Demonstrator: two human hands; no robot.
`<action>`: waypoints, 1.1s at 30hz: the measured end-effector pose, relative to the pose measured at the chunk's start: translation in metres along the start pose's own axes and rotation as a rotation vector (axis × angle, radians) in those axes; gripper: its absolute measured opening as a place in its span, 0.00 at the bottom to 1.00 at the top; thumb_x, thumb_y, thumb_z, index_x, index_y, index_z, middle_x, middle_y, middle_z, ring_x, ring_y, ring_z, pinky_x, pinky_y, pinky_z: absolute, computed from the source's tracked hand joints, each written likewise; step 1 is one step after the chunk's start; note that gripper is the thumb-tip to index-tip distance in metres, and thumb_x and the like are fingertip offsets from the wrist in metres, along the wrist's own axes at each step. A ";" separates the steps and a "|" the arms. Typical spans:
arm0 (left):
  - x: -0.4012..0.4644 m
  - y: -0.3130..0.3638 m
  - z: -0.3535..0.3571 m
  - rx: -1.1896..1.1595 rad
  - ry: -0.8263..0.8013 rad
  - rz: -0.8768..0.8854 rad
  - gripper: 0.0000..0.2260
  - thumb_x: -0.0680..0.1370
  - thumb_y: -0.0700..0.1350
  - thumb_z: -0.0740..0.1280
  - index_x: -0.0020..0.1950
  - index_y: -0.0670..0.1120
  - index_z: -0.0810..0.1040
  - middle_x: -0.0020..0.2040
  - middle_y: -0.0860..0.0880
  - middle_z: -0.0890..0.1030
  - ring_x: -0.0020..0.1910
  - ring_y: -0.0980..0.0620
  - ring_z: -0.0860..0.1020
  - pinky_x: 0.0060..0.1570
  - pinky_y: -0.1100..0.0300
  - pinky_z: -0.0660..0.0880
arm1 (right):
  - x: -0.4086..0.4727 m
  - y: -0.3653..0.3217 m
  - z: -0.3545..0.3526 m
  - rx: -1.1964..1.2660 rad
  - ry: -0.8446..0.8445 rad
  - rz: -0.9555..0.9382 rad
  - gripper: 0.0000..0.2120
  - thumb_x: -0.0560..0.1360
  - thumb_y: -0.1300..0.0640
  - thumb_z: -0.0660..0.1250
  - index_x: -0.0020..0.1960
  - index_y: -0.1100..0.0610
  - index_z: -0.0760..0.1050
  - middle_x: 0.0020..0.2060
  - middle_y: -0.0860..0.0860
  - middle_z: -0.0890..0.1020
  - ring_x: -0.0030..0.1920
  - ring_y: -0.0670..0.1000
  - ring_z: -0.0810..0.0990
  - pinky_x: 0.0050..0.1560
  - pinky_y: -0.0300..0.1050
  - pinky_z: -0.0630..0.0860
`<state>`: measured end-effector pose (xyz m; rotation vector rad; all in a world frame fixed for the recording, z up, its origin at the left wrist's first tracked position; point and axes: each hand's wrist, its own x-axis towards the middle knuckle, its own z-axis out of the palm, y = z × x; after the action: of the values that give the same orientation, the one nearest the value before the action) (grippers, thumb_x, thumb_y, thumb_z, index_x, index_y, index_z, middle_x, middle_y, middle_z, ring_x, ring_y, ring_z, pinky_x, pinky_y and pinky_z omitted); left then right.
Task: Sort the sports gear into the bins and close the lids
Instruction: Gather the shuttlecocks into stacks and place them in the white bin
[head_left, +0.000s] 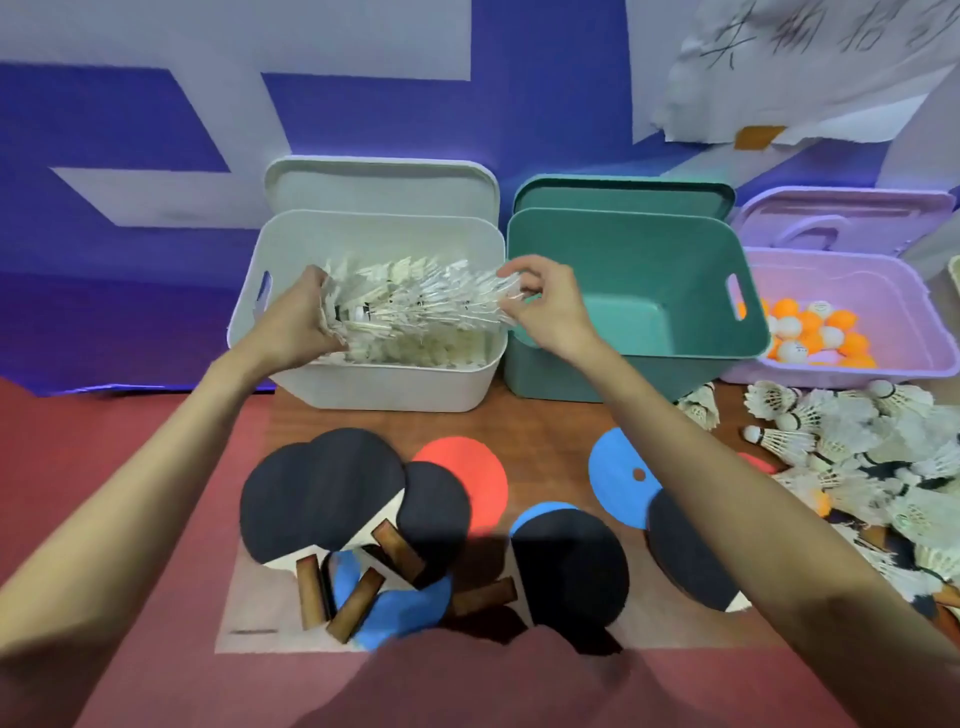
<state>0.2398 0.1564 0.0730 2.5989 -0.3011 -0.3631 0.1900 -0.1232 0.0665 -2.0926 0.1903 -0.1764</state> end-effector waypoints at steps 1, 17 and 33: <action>0.005 -0.010 0.001 0.003 -0.034 -0.012 0.25 0.69 0.35 0.74 0.60 0.39 0.64 0.45 0.40 0.75 0.46 0.41 0.75 0.41 0.57 0.63 | 0.006 -0.002 0.009 -0.046 -0.021 0.011 0.12 0.67 0.69 0.69 0.49 0.59 0.79 0.25 0.45 0.68 0.28 0.43 0.67 0.36 0.34 0.67; 0.079 -0.050 0.025 0.284 -0.633 0.067 0.25 0.71 0.44 0.72 0.62 0.42 0.64 0.53 0.44 0.74 0.49 0.45 0.74 0.46 0.53 0.71 | 0.024 0.007 0.073 -0.903 -0.253 -0.004 0.11 0.67 0.67 0.66 0.43 0.53 0.80 0.42 0.50 0.82 0.49 0.54 0.76 0.43 0.45 0.52; 0.066 -0.054 0.031 0.182 -0.521 -0.012 0.29 0.75 0.47 0.71 0.73 0.44 0.64 0.71 0.44 0.68 0.69 0.45 0.68 0.65 0.55 0.64 | 0.024 -0.016 0.064 -1.129 -0.502 -0.148 0.05 0.76 0.58 0.62 0.46 0.56 0.77 0.47 0.54 0.76 0.56 0.58 0.69 0.56 0.50 0.60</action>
<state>0.2999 0.1704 0.0070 2.6413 -0.5146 -1.0645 0.2279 -0.0665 0.0490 -3.1794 -0.2377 0.4873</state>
